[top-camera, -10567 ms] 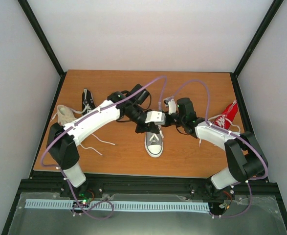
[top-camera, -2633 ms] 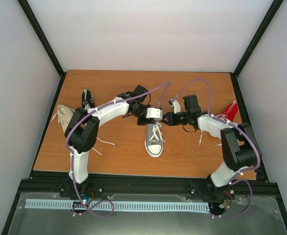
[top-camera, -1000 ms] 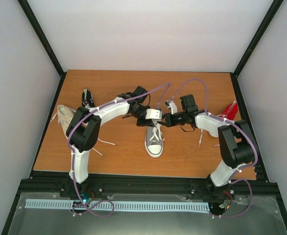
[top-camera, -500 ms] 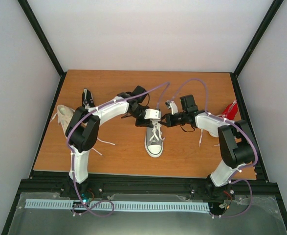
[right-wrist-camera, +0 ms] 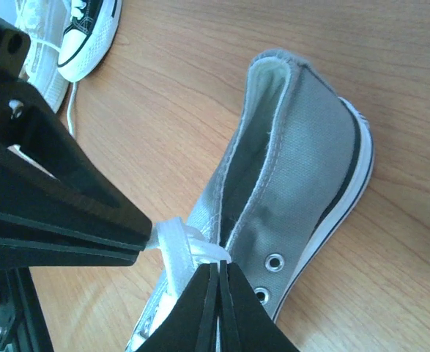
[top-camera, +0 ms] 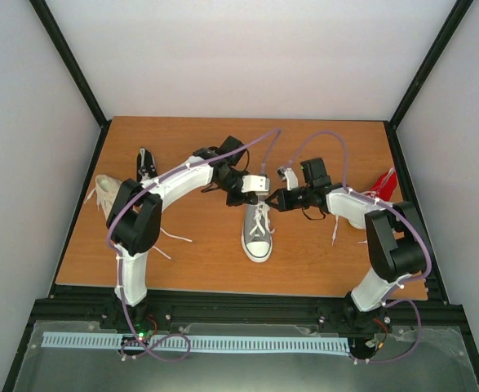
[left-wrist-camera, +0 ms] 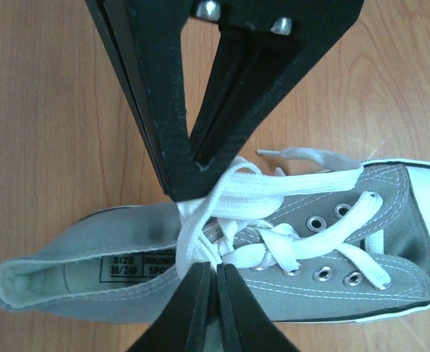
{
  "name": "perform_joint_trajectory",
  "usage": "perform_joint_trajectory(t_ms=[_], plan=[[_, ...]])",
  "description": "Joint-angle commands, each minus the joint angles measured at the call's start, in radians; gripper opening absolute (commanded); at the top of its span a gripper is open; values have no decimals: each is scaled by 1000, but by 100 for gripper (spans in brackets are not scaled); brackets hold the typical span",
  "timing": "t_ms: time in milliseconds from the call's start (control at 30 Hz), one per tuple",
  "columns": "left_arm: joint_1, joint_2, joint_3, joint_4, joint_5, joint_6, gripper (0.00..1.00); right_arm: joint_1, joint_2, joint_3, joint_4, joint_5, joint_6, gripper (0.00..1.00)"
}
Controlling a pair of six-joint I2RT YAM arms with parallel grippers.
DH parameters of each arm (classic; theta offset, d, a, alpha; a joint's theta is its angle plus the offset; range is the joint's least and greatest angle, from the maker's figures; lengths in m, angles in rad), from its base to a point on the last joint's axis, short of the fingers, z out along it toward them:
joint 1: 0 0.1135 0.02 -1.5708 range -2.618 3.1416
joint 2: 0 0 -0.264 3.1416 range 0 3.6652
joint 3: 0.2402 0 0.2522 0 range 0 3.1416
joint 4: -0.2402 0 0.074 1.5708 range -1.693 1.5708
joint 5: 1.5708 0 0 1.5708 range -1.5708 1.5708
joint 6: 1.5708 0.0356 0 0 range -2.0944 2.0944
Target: Tie the shoes
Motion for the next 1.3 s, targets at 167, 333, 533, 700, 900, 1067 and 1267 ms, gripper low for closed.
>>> perform_joint_trajectory(t_ms=[167, 333, 533, 700, 900, 1067, 1267], plan=[[21, -55, 26, -66, 4, -31, 1, -4, -72, -4, 12, 120, 33, 3], [45, -57, 6, -67, 2, -57, 1, -11, -73, -21, 6, 153, 40, 3], [60, -59, -40, -66, -8, -70, 1, -18, -84, -55, 4, 206, 43, 3], [81, -52, -70, -50, -15, -89, 1, -33, -107, -99, 2, 235, 48, 3], [101, -37, -78, -47, -12, -100, 1, -39, -127, -140, 3, 240, 50, 3], [105, -21, -82, -27, -37, -114, 1, -40, -131, -161, 0, 232, 50, 3], [120, 5, -78, -1, -50, -130, 1, -40, -134, -203, 9, 180, 52, 3]])
